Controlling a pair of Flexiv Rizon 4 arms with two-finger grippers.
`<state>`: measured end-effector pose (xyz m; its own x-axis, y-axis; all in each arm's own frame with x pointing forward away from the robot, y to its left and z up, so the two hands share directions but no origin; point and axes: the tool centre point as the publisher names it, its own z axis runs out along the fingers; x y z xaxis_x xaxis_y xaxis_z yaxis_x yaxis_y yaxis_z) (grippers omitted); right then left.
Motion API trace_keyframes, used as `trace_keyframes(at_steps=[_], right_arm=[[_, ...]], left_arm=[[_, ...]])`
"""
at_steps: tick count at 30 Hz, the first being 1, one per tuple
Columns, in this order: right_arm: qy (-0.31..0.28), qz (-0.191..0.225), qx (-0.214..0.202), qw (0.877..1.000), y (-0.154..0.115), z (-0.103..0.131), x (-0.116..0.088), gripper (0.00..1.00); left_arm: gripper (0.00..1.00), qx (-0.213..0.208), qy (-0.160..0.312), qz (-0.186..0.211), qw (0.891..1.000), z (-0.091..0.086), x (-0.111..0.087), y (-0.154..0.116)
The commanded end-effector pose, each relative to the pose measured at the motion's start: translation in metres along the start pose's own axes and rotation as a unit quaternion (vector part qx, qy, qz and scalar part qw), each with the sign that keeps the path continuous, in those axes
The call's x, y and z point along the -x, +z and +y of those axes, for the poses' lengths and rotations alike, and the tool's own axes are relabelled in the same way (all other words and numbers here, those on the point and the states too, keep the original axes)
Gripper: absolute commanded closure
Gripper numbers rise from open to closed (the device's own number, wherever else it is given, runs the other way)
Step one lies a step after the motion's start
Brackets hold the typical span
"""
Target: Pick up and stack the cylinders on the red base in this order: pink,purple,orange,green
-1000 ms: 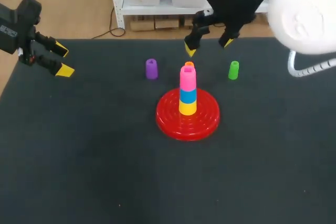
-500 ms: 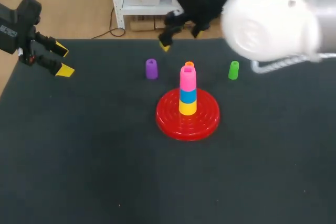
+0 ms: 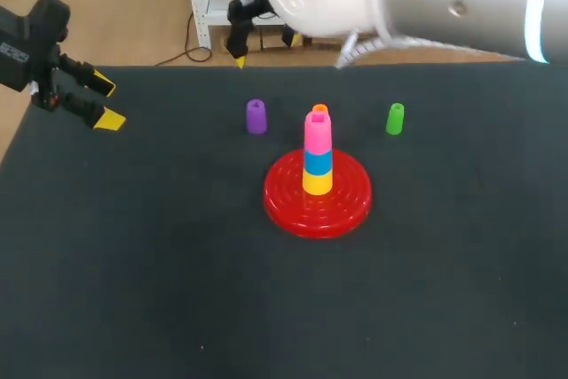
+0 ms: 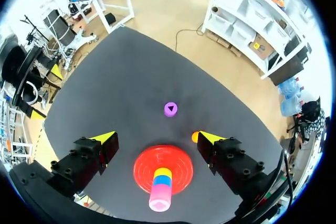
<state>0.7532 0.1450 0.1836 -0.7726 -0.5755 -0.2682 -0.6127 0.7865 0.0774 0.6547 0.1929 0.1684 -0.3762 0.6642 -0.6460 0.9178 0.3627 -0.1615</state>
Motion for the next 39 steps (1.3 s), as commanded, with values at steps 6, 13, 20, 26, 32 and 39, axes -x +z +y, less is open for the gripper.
trace_keyframes(at_steps=[6, 13, 20, 26, 32, 39], right_arm=[[0.000, 0.041, 0.002, 0.999, 0.000, -0.001, 0.007, 0.00], [0.000, 0.041, 0.002, 0.999, 0.000, -0.001, 0.007, 0.00], [0.009, 0.083, -0.064, 0.994, 0.028, -0.001, 0.010, 0.00], [0.030, 0.123, -0.074, 0.989, 0.055, -0.011, 0.017, 0.00], [0.055, 0.152, -0.063, 0.985, 0.082, -0.023, 0.017, 0.00], [0.072, 0.156, -0.044, 0.984, 0.104, -0.029, 0.020, 0.00]], left_arm=[[0.00, 0.001, 0.000, -0.001, 1.000, 0.000, -0.001, 0.000], [0.00, 0.001, 0.000, -0.001, 1.000, 0.000, -0.001, 0.000], [0.00, 0.001, 0.000, -0.001, 1.000, 0.000, -0.001, 0.000], [0.00, 0.001, 0.000, -0.001, 1.000, 0.000, -0.001, 0.000], [0.00, 0.001, 0.000, -0.001, 1.000, 0.000, -0.001, 0.000], [0.00, 0.001, 0.000, -0.001, 1.000, 0.000, -0.001, 0.000]])
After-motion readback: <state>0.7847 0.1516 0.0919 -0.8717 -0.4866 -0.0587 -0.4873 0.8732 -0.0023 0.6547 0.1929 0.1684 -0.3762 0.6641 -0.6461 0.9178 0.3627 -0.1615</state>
